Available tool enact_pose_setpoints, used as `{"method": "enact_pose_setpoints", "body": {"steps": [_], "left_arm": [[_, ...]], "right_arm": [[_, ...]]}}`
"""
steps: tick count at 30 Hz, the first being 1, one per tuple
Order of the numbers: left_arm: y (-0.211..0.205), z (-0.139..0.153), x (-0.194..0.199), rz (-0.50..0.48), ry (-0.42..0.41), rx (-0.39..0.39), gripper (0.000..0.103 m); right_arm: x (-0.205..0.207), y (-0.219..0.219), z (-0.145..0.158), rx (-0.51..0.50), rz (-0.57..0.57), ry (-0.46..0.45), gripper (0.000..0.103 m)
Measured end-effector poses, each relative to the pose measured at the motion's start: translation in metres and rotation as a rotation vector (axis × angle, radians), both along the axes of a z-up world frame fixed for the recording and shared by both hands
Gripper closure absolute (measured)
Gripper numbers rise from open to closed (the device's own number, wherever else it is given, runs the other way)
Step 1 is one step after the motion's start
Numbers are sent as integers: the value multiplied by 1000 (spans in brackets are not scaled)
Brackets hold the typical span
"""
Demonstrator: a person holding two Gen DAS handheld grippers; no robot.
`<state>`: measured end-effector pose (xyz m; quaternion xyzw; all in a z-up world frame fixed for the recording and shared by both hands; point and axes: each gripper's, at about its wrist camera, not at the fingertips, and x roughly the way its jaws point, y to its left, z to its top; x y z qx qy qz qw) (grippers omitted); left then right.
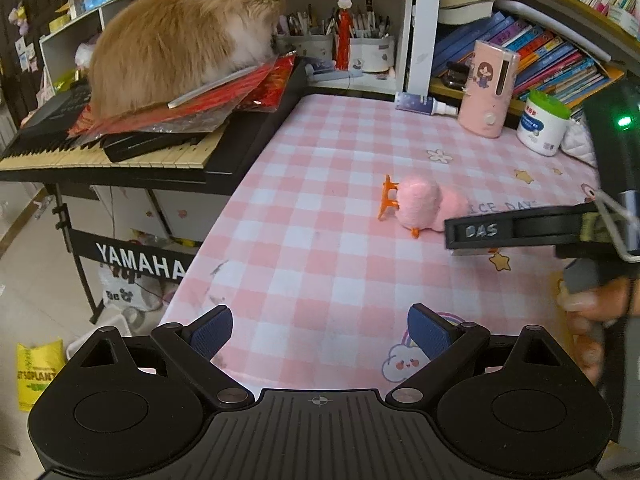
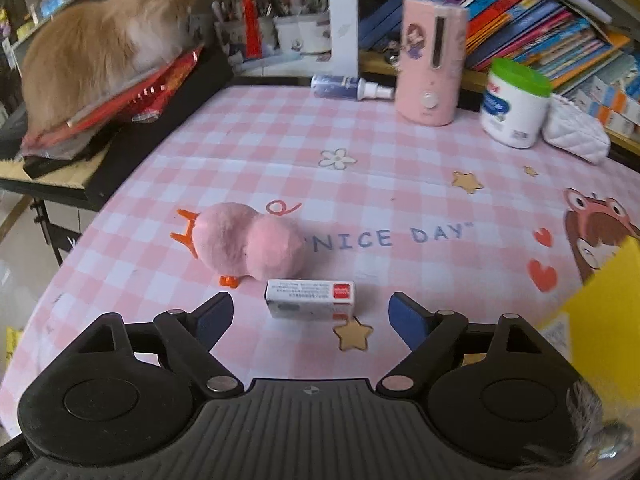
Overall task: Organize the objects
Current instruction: 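Move right tool to the small white-and-red box while left tool approaches the pink plush toy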
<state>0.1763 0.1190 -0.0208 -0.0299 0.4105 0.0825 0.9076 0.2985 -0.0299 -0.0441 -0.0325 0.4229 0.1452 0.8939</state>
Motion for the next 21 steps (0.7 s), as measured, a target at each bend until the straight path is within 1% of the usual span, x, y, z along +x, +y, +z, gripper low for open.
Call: {"method": "enact_pose_setpoints", "body": {"steps": [3,4,6,7,9,11,14,15,18,21], "left_arm": [[-2,0,6,-7,5,7,7],[-3,0,8,-11,6,10,7],[-5,1,12,-23,3,16,7],[-7,2,14,-30,0,18,7],[-11,3,20,-45,-9,21,7],[-15,3,27,-60,-16,17,7],[-24,2,40,-86,-32,10,7],[-27,2,46,-97,-37,9,7],[-39,0,63,-132,-52,10,7],[-54,-4,84,-173,-61,18,7]], "right_arm": [[10,7,-13,-28,11,19,20],[12,8,-17,-36,15,19,22],[15,5,-23,-29,23,10,40],[16,1,-24,-3,21,5,51],[18,-10,-20,35,-15,11,51],[15,-23,-8,78,-71,-12,51],[2,-47,24,155,-122,-71,51],[-6,-56,38,175,-129,-106,51],[-26,-76,67,192,-129,-205,51],[-39,-91,81,191,-129,-251,51]]}}
